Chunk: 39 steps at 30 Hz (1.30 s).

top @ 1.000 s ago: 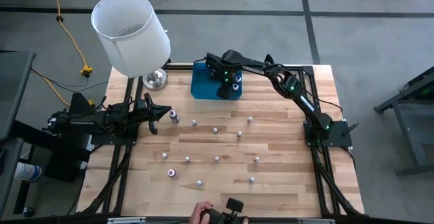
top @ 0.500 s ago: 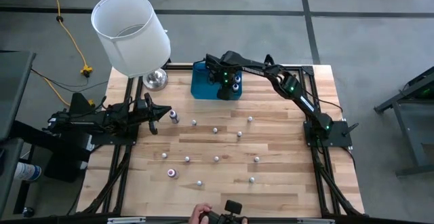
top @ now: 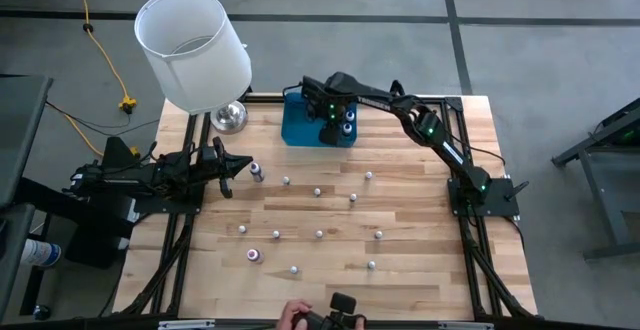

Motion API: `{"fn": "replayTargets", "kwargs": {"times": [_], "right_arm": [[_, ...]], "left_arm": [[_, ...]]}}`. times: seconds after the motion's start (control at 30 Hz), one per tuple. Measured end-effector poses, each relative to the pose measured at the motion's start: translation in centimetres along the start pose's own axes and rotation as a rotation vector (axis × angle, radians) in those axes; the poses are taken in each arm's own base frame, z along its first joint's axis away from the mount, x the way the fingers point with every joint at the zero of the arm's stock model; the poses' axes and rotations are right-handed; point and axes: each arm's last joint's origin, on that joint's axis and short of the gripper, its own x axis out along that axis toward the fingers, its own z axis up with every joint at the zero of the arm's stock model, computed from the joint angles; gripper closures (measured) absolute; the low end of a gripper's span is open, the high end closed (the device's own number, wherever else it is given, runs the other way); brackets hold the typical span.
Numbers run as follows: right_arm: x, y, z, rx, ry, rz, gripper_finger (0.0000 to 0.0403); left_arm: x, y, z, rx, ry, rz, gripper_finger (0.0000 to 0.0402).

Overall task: Pick & Place food coloring
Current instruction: Put the small violet food coloring bottle into the blue bin, then put the small green food coloring bottle into the blue bin

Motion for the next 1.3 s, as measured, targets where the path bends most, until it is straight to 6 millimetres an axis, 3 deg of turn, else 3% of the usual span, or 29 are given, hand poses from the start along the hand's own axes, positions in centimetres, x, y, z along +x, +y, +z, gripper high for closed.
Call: {"fn": "replayTargets", "kwargs": {"times": [0.53, 0.73, 1.0, 1.3], "right_arm": [[-4.2, 1.3, -0.8, -0.021, -0.021, 0.011, 0.0229], [-7.0, 1.8, -1.7, -0.027, -0.052, 0.066, 0.0232], [-10.8, 3.1, -3.8, -0.05, -0.028, 0.087, 0.0233], [-12.7, 4.8, -7.0, -0.083, 0.005, 0.094, 0.0233]], "left_arm": [[0.0, 0.0, 0.0, 0.0, 0.0, 0.0, 0.0401], [0.0, 0.0, 0.0, 0.0, 0.0, 0.0, 0.0401], [0.0, 0.0, 0.0, 0.0, 0.0, 0.0, 0.0401], [0.0, 0.0, 0.0, 0.0, 0.0, 0.0, 0.0401]]}}
